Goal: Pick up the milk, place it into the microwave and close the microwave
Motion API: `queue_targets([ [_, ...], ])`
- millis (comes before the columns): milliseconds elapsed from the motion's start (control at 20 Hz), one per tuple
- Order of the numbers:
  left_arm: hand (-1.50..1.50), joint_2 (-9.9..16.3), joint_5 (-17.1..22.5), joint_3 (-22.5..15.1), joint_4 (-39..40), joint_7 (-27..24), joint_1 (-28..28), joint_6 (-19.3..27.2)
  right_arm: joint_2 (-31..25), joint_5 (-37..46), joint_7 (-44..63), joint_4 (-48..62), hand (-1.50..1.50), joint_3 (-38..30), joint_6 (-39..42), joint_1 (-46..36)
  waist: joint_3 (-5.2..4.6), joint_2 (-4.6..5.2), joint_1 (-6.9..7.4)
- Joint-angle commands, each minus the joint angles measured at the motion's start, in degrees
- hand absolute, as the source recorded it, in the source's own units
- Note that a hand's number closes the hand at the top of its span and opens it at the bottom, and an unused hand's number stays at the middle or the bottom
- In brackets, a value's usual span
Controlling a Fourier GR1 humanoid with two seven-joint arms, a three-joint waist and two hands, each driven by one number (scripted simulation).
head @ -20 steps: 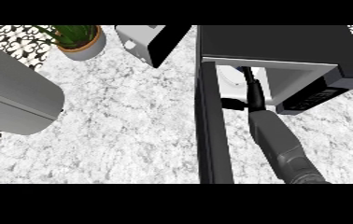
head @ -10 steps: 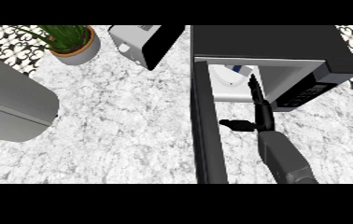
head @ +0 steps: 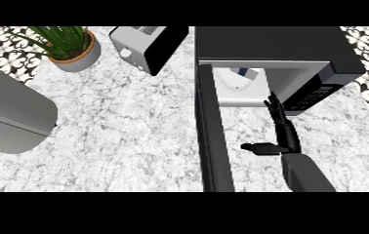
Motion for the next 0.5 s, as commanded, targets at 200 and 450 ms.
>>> queue_targets([
  [200,-1.5,-2.66,-0.9,-1.62,3.3,6.87,-9.0,0.15,-2.57,-3.24,-2.89,-8.66,-1.5,0.08,6.74,11.28,0.11,0.27,-1.27],
  [450,-1.5,-1.72,-4.67,-4.73,4.99,11.48,-13.63,-1.42,-7.95,-4.99,-3.17,-15.98,1.5,0.26,11.97,18.14,0.08,0.19,-2.04],
])
